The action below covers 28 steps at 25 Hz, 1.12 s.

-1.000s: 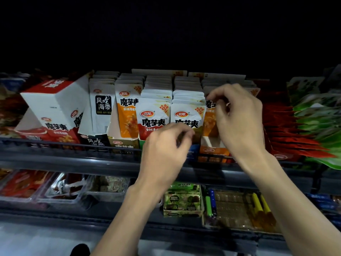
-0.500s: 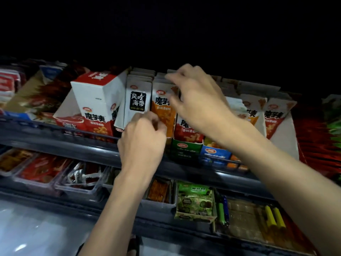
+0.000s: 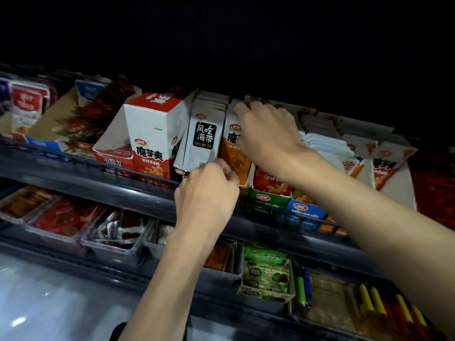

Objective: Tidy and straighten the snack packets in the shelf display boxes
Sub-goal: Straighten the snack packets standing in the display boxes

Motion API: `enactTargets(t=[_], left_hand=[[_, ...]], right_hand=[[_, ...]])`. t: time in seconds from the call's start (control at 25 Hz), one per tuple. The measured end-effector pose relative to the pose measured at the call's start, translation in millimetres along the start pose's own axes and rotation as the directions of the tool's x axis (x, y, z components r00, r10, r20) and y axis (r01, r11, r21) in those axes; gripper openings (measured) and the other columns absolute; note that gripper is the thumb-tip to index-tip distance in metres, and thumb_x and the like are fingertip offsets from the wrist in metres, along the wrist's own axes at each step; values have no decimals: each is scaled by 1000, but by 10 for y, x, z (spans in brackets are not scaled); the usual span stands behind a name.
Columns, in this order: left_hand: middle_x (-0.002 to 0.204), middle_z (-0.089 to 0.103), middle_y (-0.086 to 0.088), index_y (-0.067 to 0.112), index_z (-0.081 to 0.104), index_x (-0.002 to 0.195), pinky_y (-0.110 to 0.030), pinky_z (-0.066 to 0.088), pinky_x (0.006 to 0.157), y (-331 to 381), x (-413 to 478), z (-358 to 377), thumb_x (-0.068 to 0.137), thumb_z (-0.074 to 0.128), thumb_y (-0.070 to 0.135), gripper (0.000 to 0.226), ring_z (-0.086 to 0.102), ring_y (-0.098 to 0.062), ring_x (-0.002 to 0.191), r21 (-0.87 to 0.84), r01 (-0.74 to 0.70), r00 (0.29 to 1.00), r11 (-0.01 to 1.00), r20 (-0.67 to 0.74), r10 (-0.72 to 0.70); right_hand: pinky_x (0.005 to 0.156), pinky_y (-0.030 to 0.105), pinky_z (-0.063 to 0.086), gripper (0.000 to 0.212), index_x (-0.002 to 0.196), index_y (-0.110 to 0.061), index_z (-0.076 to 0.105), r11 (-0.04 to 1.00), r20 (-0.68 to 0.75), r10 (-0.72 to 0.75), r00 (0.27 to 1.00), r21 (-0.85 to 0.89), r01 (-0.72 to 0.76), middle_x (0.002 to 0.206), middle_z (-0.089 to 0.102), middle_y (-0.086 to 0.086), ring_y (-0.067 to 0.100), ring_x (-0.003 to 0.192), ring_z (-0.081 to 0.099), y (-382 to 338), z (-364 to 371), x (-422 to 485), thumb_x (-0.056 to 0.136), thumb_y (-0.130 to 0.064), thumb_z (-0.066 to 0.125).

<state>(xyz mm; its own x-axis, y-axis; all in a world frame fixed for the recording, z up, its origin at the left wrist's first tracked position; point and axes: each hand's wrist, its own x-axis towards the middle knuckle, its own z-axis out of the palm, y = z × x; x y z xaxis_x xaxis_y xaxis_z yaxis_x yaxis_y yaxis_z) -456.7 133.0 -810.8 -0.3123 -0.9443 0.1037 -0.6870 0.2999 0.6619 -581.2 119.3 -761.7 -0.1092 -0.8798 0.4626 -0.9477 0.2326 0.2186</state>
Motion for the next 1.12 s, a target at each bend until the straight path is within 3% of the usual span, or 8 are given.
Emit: enactTargets(t=[0.16, 0.28, 0.36, 0.6, 0.76, 0.88, 1.0, 1.12], left_hand=[[104, 68, 6, 30, 63, 103, -33, 49, 77, -1, -5, 24, 96, 50, 35, 16, 58, -20, 85, -48, -14, 999, 999, -48, 12], [112, 66, 6, 29, 58, 117, -37, 52, 81, 5, 21, 60, 95, 53, 35, 23, 63, -21, 97, -93, -41, 990, 995, -136, 28], [119, 62, 3, 25, 52, 125, -41, 52, 85, 7, 33, 83, 95, 56, 34, 32, 61, -23, 103, -144, -79, 976, 986, -214, 47], [135, 48, 9, 26, 40, 138, -41, 44, 103, 111, 0, 94, 97, 55, 36, 45, 47, -13, 124, -400, -326, 876, 856, -470, 114], [137, 47, 4, 15, 41, 141, -36, 39, 106, 192, -101, 140, 100, 51, 34, 46, 44, -10, 127, -396, -521, 764, 756, -611, 206], [122, 51, -1, 6, 44, 133, -34, 45, 88, 257, -185, 182, 99, 53, 26, 40, 51, -12, 104, -371, -656, 672, 657, -683, 285], [100, 59, 13, 15, 49, 124, -21, 45, 66, 347, -287, 229, 98, 50, 27, 29, 55, -2, 80, -581, -659, 750, 477, -549, 369], [74, 60, 6, 21, 63, 96, -30, 40, 44, 447, -393, 355, 96, 51, 29, 14, 50, -8, 56, -699, -577, 795, 422, -361, 488]], right_hand=[[80, 43, 49, 28, 119, -14, 56, 997, -71, -12, 997, 74, 18, 108, 66, 10, 34, 101, 63, 78, 54, 0, 92, -5, 54], [78, 45, 53, 17, 109, -15, 65, 996, -64, 4, 998, 89, 2, 100, 69, 11, 34, 96, 66, 144, 150, 18, 96, -11, 54], [77, 45, 54, 11, 105, -17, 63, 982, -176, -6, 984, 182, 39, 96, 69, 5, 28, 92, 67, 176, 173, 19, 100, -18, 54], [81, 26, 48, 19, 107, -6, 63, 827, -571, 70, 818, 492, 273, 103, 61, -2, 6, 97, 55, 335, -419, -73, 99, -19, 53], [77, 27, 50, 9, 104, -3, 61, 688, -670, 153, 727, 600, 408, 97, 62, 3, 10, 93, 58, 466, -798, -406, 99, -9, 59], [73, 19, 46, 9, 105, -10, 53, 580, -618, 291, 730, 721, 380, 93, 59, -6, 1, 86, 57, 677, -867, -757, 99, -5, 57], [75, 25, 50, 11, 110, -6, 56, 426, -465, 424, 777, 860, 282, 98, 64, 3, 7, 89, 62, 926, -752, -1033, 100, -7, 57], [79, 30, 53, 16, 113, -5, 57, 285, -317, 501, 805, 939, 192, 103, 66, 7, 13, 94, 66, 1107, -597, -1201, 97, -7, 60]])
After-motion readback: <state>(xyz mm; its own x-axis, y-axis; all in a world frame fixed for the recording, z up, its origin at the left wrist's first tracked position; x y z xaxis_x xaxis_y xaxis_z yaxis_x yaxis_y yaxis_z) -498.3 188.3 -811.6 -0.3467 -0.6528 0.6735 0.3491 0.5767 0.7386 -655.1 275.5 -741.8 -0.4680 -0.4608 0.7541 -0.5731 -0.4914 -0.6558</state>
